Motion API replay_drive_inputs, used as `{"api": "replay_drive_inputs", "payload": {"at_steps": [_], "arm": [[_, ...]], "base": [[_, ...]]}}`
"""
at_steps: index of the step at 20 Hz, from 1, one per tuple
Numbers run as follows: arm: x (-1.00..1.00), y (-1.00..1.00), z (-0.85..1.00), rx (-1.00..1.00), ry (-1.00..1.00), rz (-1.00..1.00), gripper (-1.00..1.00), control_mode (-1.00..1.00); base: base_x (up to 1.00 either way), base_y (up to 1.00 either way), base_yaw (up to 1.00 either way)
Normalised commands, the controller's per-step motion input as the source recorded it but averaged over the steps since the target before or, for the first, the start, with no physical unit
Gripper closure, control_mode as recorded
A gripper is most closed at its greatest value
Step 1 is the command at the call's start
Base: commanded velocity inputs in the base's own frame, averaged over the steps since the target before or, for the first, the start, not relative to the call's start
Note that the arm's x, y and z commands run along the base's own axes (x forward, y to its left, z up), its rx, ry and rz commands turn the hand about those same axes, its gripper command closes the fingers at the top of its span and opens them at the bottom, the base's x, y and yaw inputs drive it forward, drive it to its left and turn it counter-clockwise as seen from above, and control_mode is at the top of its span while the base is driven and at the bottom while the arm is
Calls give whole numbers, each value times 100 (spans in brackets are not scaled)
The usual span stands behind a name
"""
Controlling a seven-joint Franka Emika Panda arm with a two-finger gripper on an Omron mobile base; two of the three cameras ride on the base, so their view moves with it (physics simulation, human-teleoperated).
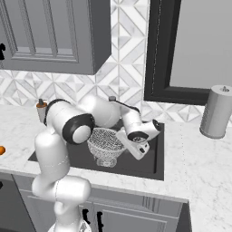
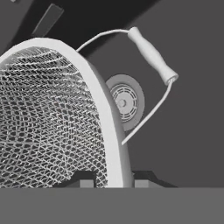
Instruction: Put the colander in the sink, put the tangerine in the colander, and turn on the sink faucet and pour water over the colander.
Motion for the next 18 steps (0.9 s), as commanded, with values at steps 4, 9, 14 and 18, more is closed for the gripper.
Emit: {"api": "replay_drive_inputs", "payload": {"at_steps": [4, 9, 14, 18], "arm": [[29, 2, -32, -3, 0, -1, 100, -100], [20, 5, -36, -3, 0, 0, 100, -100], [28, 3, -30, -2, 0, 0, 100, -100], [35, 6, -28, -2, 0, 0, 100, -100]], "base": [[0, 0, 0], [0, 0, 0], [0, 0, 0], [0, 0, 0]]}}
